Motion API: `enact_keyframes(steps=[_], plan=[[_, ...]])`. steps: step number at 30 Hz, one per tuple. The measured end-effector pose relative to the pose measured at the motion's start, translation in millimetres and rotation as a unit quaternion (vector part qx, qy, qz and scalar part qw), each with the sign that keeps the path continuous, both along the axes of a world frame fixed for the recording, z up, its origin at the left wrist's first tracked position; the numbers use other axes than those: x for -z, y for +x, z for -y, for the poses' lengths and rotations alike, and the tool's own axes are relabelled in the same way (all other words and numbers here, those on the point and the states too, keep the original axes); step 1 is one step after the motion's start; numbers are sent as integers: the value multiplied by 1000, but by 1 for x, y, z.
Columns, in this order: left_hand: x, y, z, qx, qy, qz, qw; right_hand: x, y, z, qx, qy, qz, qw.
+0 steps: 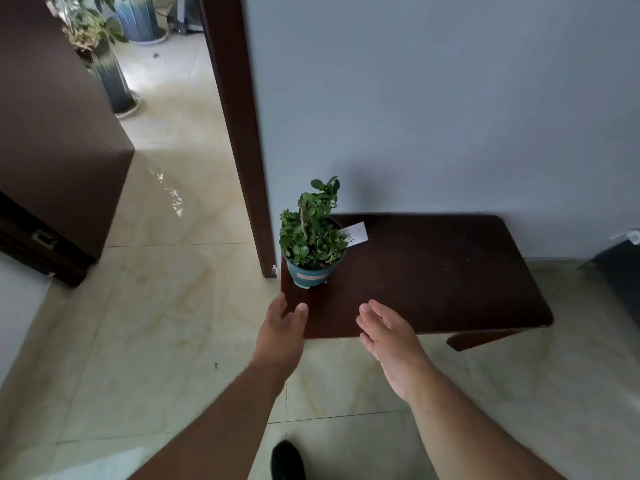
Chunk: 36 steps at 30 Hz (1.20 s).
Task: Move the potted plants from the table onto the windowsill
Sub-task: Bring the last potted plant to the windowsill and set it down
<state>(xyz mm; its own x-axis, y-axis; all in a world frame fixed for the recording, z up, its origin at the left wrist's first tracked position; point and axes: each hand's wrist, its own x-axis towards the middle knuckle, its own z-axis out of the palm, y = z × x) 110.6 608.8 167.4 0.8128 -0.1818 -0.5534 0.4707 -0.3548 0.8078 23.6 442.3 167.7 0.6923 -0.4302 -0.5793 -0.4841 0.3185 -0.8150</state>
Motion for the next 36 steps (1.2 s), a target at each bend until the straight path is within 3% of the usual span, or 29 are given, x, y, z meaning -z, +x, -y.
enact_keyframes(steps=[9,14,21,36], plan=[[63,56,45,-25,-30,-5,999,55,73,43,-40,-23,15,999],[91,78,69,-45,-35,41,997,88,109,63,-76,9,27,997],[109,98,82,-67,-63,48,995,119,141,70,-149,9,85,985],[102,86,83,-107,-99,37,989,98,145,74,-185,-32,83,979]])
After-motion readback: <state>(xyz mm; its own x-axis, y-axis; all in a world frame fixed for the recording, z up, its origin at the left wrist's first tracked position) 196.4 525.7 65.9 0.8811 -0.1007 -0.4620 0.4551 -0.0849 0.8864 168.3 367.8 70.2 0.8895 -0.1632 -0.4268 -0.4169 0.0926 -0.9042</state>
